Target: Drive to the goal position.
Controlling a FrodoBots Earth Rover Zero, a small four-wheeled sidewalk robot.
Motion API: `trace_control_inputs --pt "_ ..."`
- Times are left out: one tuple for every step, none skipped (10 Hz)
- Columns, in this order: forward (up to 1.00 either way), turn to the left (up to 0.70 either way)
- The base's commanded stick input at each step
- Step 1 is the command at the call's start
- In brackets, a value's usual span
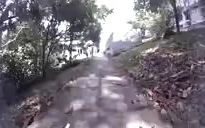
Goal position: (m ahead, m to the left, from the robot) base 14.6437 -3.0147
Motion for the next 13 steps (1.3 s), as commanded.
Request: trace_control_inputs --pt "0.70 0.00" --pt "0.70 0.00" --pt "0.70 0.00" --pt "0.70 0.00" --pt "0.70 0.00" --pt "0.70 0.00" --pt "0.70 0.00" --pt "0.70 0.00" --pt "0.70 0.00" --pt "0.70 0.00" --pt "0.70 0.00" --pt "0.70 0.00" --pt "0.70 0.00"
